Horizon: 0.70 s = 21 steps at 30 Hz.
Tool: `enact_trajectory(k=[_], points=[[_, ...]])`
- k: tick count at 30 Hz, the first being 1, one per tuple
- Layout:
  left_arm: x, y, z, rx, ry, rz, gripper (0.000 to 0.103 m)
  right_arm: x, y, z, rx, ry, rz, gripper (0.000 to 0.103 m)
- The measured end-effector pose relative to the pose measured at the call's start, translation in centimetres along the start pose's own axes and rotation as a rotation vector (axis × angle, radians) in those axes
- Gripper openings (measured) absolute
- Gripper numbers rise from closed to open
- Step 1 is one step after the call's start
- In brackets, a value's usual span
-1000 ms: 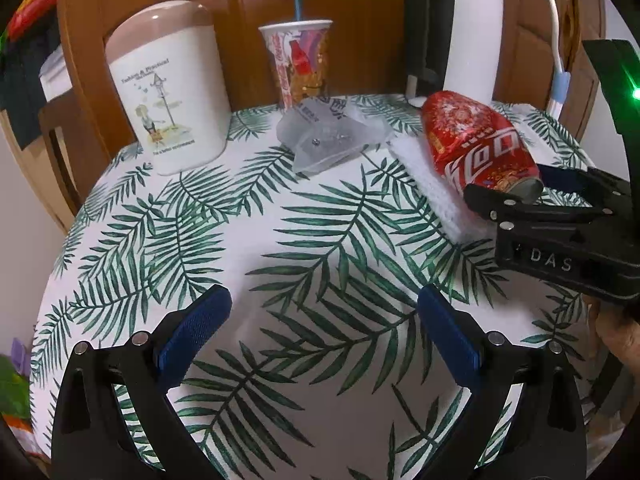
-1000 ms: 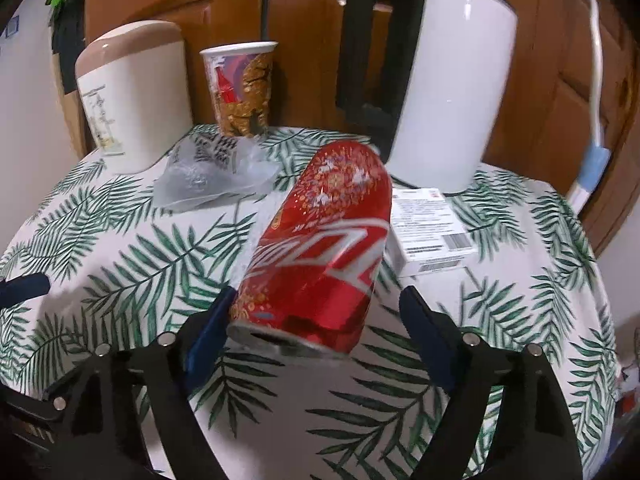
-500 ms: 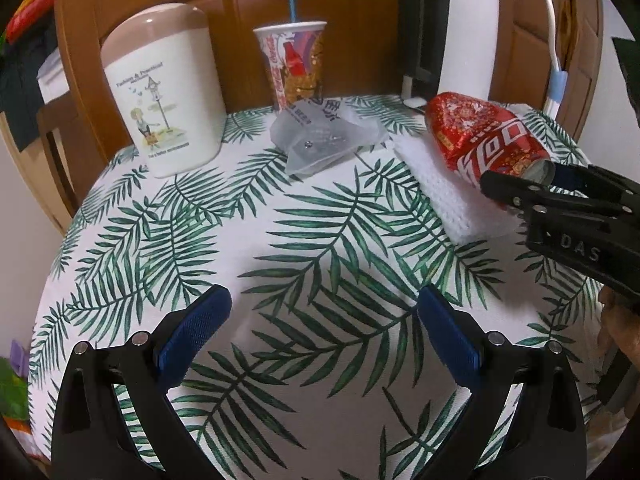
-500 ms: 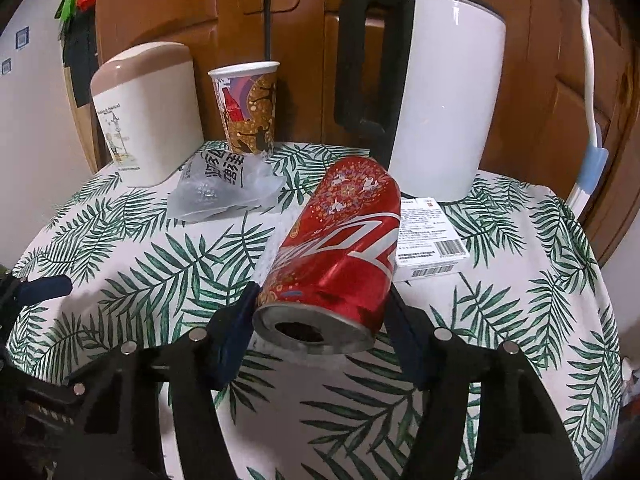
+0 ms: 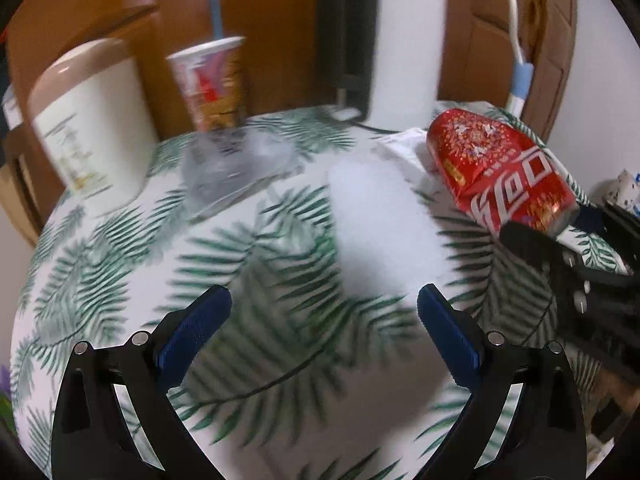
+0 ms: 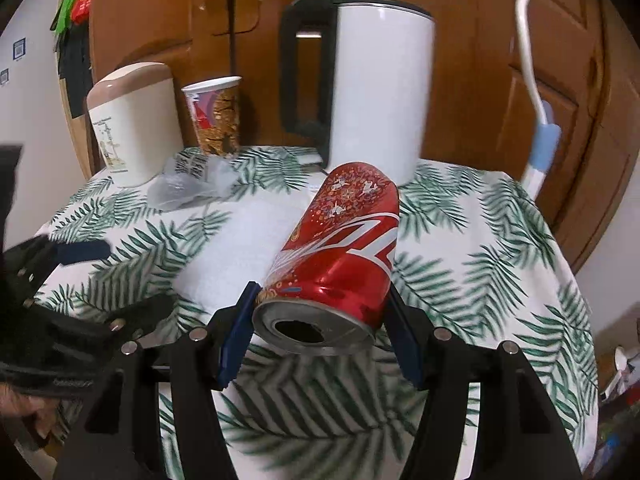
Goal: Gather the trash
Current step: 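Grasp the red cola can by its body with the right tool, then grasp the white foam net sleeve with the left tool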
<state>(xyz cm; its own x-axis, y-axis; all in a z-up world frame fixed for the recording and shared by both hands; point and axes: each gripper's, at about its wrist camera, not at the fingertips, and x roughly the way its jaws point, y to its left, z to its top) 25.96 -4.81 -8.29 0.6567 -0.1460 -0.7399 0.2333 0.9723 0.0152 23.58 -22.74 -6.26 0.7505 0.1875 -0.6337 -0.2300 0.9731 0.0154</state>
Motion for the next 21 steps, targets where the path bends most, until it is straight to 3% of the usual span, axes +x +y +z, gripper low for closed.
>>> enact_trajectory(k=[13, 19, 21], points=[[5.5, -3.3, 3.2, 0.024, 0.101, -0.028, 0.094, -0.3, -3.4, -1.6, 0.025, 0.014, -0.011, 0.060], [6.2, -2.5, 3.5, -0.008, 0.105, -0.040, 0.068, -0.1, -3.3, -1.8, 0.025, 0.022, 0.003, 0.060], [6.0, -2.4, 3.4, -0.007, 0.095, -0.040, 0.050, 0.1, -3.3, -2.0, 0.025, 0.026, 0.006, 0.060]])
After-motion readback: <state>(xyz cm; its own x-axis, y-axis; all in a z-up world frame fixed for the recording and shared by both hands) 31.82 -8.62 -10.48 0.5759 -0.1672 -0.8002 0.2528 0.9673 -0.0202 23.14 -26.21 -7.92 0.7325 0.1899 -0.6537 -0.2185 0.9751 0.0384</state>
